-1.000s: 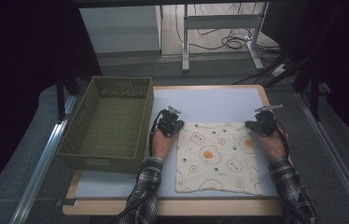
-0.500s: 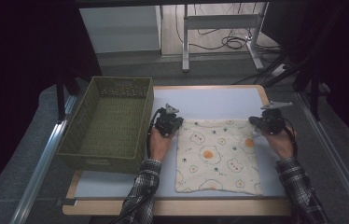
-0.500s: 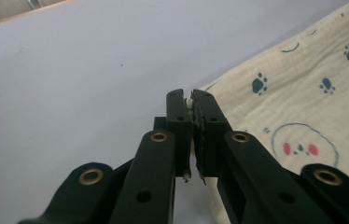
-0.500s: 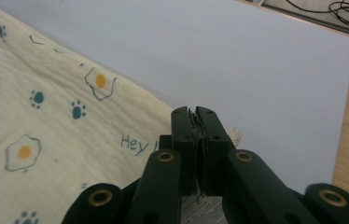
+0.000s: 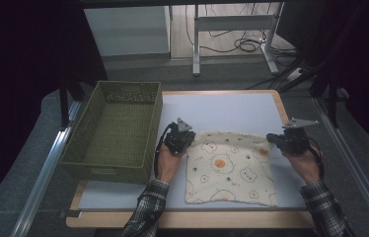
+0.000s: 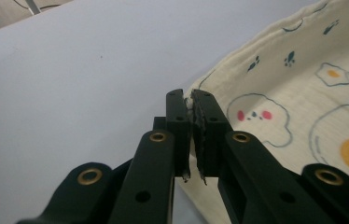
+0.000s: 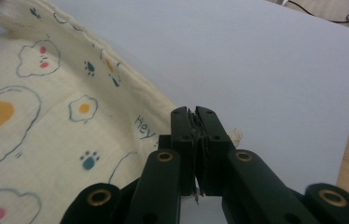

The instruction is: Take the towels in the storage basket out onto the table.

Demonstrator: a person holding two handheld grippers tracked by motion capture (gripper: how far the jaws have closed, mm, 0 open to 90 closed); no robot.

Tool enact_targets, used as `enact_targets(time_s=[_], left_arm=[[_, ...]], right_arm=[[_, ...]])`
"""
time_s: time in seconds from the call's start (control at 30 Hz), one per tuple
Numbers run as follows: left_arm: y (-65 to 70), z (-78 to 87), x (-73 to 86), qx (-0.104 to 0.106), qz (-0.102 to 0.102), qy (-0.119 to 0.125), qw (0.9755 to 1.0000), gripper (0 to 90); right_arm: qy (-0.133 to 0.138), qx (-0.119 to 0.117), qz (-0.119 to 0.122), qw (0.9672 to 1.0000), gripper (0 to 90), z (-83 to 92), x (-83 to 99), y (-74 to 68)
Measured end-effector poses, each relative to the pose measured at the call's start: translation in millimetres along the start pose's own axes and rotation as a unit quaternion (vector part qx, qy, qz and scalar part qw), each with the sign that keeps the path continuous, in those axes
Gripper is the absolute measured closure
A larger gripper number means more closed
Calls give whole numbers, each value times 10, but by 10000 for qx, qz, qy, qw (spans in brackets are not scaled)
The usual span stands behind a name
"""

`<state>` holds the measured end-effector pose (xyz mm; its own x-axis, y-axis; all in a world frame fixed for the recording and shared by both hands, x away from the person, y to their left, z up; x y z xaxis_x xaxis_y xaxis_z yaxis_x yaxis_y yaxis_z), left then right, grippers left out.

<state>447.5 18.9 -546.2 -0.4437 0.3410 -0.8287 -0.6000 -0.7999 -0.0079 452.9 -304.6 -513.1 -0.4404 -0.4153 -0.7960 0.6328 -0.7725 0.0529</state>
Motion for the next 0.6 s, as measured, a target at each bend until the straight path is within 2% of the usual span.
enact_targets(time_s=[0.27, 0.6], left_arm=[[146, 145, 127, 142, -65, 35, 9999, 859], [325, 332, 324, 390, -97, 158, 9991, 860]], right_arm=[[31, -100, 52, 9999, 870, 196, 161, -124], [56, -266, -31, 9996, 871, 363, 374, -296]])
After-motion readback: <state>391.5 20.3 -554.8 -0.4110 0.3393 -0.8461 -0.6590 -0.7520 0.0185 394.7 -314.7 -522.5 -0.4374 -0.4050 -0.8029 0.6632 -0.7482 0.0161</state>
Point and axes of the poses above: each handheld gripper's, and its own axes: z roughly backward along the jaws, x roughly out of its underside, y roughly to its right, the point moved 7 cm from there along -z, roughly forward along the jaws, and after that the axes turned 2 degrees about y, right-handed, at the moved point
